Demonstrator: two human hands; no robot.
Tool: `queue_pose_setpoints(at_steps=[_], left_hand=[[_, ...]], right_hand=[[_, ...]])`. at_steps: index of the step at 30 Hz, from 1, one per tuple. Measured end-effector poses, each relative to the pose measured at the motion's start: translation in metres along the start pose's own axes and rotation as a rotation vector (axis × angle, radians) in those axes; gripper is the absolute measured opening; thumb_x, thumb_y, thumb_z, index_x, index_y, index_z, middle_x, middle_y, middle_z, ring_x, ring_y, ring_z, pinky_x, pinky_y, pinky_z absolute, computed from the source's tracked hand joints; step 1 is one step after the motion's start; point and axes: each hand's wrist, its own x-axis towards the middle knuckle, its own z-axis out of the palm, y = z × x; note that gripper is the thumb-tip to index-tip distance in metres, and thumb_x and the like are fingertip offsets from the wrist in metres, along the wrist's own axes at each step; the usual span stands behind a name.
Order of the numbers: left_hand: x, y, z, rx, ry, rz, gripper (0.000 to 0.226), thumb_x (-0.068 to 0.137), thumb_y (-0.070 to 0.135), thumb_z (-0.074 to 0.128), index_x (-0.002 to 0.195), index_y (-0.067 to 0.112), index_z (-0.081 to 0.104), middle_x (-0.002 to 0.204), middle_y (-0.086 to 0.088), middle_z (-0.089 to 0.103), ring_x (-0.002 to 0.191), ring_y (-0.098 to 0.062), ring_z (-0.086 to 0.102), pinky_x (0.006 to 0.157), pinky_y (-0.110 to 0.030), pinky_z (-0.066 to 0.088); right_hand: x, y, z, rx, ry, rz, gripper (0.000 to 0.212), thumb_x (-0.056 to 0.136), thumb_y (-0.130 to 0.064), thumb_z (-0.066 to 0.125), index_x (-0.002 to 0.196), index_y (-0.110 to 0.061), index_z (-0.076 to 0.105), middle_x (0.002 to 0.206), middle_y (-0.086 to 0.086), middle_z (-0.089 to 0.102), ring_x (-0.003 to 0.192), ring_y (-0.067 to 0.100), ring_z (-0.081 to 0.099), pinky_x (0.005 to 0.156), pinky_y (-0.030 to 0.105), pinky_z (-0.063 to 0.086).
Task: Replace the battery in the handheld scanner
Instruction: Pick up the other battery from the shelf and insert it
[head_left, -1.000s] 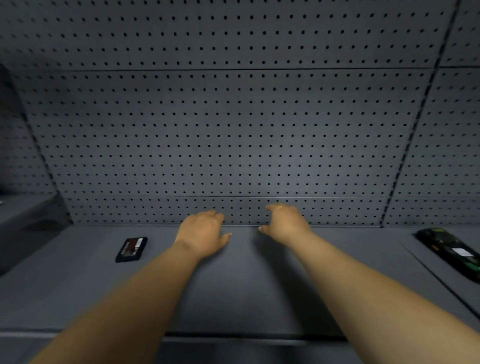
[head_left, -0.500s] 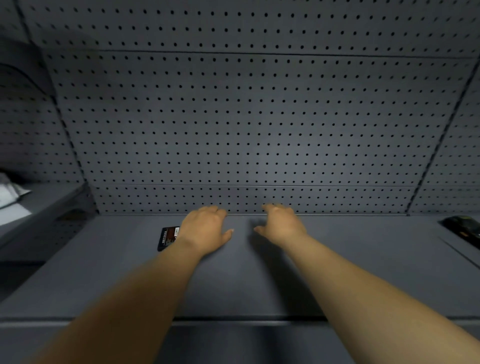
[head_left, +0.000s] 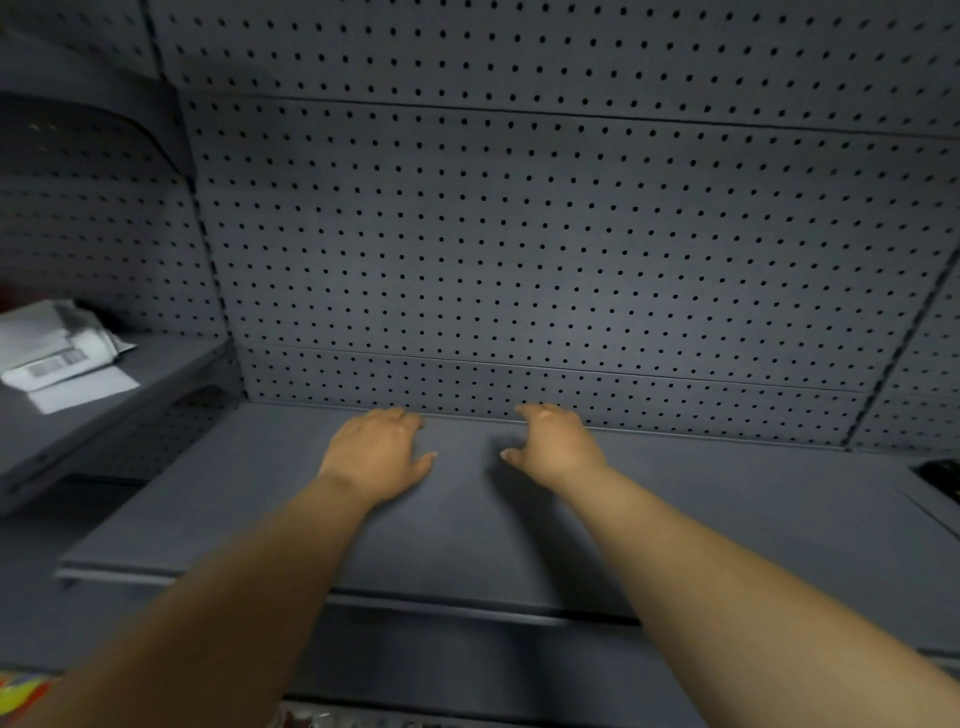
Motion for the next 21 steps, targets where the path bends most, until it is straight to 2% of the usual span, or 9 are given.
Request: queue_pose_setpoints(at_steps=[6,12,16,21], left_hand=[[-0.005,-0.041,-0.004,-0.003,0.014,-0.023,0.050,0.090,0.047,0.048,0.131,0.018,0.050,0.131,-0.005,0.056,0.122,-0.024,0.050,0.101,-0.036,0.040],[-0.003,-0.094,-0.007,0.008,-0.022,0.023,0.053,0.091,0.048,0.046,0.134,0.019,0.045,0.133,-0.005,0.054,0.123,-0.024,0.050,0.103,-0.036,0.040],[0.001,-0.130,-0.004,0.008,-0.041,0.068,0.053,0.091,0.049,0.045,0.134,0.019,0.046,0.134,-0.006,0.053,0.123,-0.024,0.050,0.103,-0.038,0.042],[0.006,-0.159,0.000,0.017,-0.044,0.113,0.052,0.091,0.049,0.045,0.132,0.018,0.048,0.132,-0.005,0.055,0.121,-0.024,0.051,0.102,-0.037,0.041]], right_hand=[[0.006,-0.039,0.015,0.010,-0.004,0.003,0.064,0.088,-0.035,0.062,0.144,-0.017,0.036,0.147,0.008,0.041,0.137,0.028,0.035,0.109,0.039,0.037],[0.017,-0.093,0.041,0.040,-0.025,0.064,0.065,0.087,-0.035,0.063,0.143,-0.015,0.038,0.146,0.009,0.044,0.135,0.028,0.039,0.110,0.039,0.038],[0.023,-0.127,0.060,0.076,-0.032,0.117,0.060,0.086,-0.034,0.064,0.138,-0.011,0.044,0.140,0.012,0.049,0.130,0.029,0.045,0.105,0.038,0.040],[0.029,-0.158,0.082,0.090,-0.084,0.230,0.059,0.084,-0.042,0.064,0.130,-0.009,0.049,0.130,0.013,0.057,0.118,0.029,0.056,0.095,0.038,0.048]])
